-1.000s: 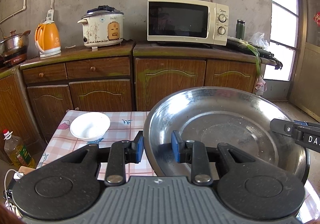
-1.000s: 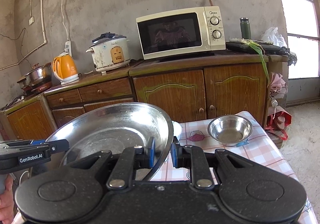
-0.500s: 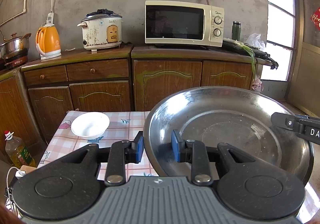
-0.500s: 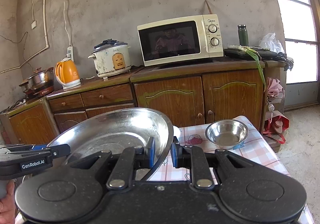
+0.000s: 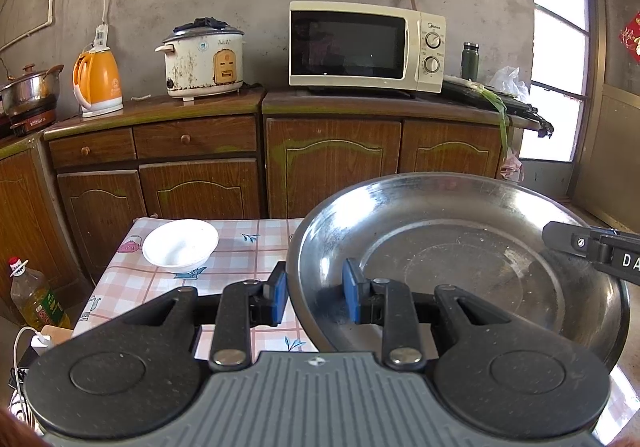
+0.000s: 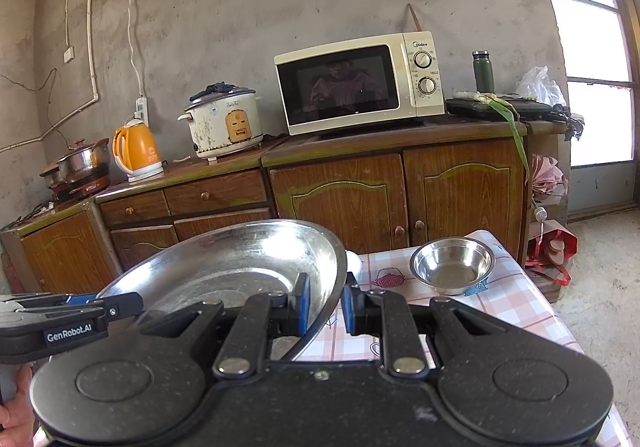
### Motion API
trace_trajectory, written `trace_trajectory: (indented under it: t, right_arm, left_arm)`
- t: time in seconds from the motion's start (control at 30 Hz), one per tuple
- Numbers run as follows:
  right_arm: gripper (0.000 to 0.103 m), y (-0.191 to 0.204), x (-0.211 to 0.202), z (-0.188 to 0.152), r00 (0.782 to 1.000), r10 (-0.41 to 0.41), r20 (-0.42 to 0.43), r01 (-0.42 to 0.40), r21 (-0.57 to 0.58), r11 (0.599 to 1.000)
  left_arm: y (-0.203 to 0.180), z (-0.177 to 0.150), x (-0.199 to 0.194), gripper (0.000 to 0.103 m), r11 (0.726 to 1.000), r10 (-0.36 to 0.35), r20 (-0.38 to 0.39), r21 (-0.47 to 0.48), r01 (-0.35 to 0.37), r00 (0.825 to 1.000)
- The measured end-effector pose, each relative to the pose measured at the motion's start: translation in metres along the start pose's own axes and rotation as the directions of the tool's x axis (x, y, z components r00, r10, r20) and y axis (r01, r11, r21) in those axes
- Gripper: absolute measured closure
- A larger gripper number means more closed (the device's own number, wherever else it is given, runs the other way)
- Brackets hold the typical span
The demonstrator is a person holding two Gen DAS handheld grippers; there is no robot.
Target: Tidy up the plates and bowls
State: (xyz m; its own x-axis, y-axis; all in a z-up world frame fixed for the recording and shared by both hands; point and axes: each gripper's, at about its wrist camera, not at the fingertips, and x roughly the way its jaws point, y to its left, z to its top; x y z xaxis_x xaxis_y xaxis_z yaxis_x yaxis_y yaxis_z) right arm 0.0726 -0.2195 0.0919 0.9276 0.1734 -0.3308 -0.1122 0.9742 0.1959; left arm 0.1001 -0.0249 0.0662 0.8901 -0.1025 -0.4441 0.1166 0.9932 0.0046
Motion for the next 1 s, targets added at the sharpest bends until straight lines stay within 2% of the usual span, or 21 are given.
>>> trace_trajectory:
  t: [0.53,1.0]
  right_arm:
    - [0.081,-0.001,-0.006,-0.003,1.000,0.006,-0.003,-0.006,0.005,1.000]
    - [0.081,-0.003,-0.011,-0.022,1.000,0.012,-0.020,-0.011,0.014,1.000]
  left_arm:
    - [0.001,-0.009,-0.004,0.075,1.000,-0.009,-0.018,-0.011,0.009,1.000]
    - [0.003,-0.021,-0.004,0.075,1.000,-0.018,-0.045,-0.021,0.018,0.999]
